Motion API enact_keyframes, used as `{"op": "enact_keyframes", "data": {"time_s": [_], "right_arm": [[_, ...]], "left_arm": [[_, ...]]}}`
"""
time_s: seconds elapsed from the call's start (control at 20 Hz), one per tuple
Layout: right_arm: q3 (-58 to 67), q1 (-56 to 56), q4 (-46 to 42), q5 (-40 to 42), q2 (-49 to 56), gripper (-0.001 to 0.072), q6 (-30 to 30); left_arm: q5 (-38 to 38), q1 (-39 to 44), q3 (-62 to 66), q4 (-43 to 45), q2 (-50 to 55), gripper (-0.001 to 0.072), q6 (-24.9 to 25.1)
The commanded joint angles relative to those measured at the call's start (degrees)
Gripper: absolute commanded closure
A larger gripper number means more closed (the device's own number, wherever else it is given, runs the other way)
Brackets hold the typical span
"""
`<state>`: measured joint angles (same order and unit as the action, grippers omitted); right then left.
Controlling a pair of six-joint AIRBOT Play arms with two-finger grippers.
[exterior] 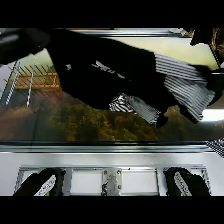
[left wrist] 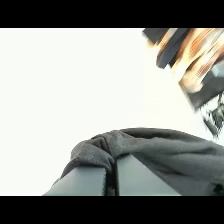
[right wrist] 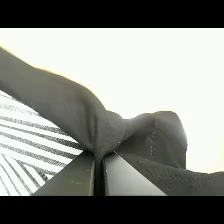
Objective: Fold the clothes and pants, and hang the long-sleeved shirts on hangers.
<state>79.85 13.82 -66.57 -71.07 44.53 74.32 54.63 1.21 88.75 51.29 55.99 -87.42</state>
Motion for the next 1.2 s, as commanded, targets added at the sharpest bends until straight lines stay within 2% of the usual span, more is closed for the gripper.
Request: {"op": "enact_keyframes", "data": {"time_s": [0.0, 0.15, 0.4, 0.5, 0.65, 0.7, 0.75, 0.8, 0.95, 1.15], "right_arm": [[5.40, 0.00, 4.31, -1.27, -3.06, 0.0682, 1.22], [5.38, 0.00, 6.16, -3.37, -1.38, 0.0682, 2.21], [5.38, 0.00, -0.96, -2.99, 7.93, 0.0682, 9.05], [5.40, -0.35, -1.49, 2.80, 14.64, 0.0682, 9.14], [5.46, -0.17, -2.71, 13.73, 25.31, 0.0666, 9.94], [5.46, 0.57, -2.27, 14.12, 28.04, 0.0471, 9.97], [5.46, 1.44, -1.53, 12.63, 29.83, 0.0196, 9.94], [5.42, 2.32, -1.66, 9.86, 30.80, 0.0115, 9.92], [0.98, 5.27, -4.26, 4.20, 28.48, 0.0120, 7.08], [-19.76, 8.13, -5.64, 2.62, 17.53, 0.0119, 7.17]], "left_arm": [[1.84, -1.55, 2.08, 3.69, -9.31, 0.0691, 1.46], [2.93, -1.53, 2.05, 6.16, -11.74, 0.0691, -0.48], [15.15, -1.55, -3.48, 6.16, -8.26, 0.0691, -2.47], [13.62, -1.55, -10.51, 6.14, -5.03, 0.0691, -2.49], [4.48, -1.55, -19.10, 6.01, 3.23, 0.0691, -2.62], [1.57, -1.55, -20.52, 5.51, 6.38, 0.0691, -2.62], [-0.63, -1.57, -21.55, 5.64, 9.70, 0.0691, -2.62], [-1.22, -1.84, -22.03, 5.70, 12.46, 0.0691, -2.60], [0.96, -3.34, -21.18, 5.68, 20.92, 0.0691, -2.60], [1.84, -5.42, -20.96, 5.70, 26.56, 0.0691, -2.60]]}}
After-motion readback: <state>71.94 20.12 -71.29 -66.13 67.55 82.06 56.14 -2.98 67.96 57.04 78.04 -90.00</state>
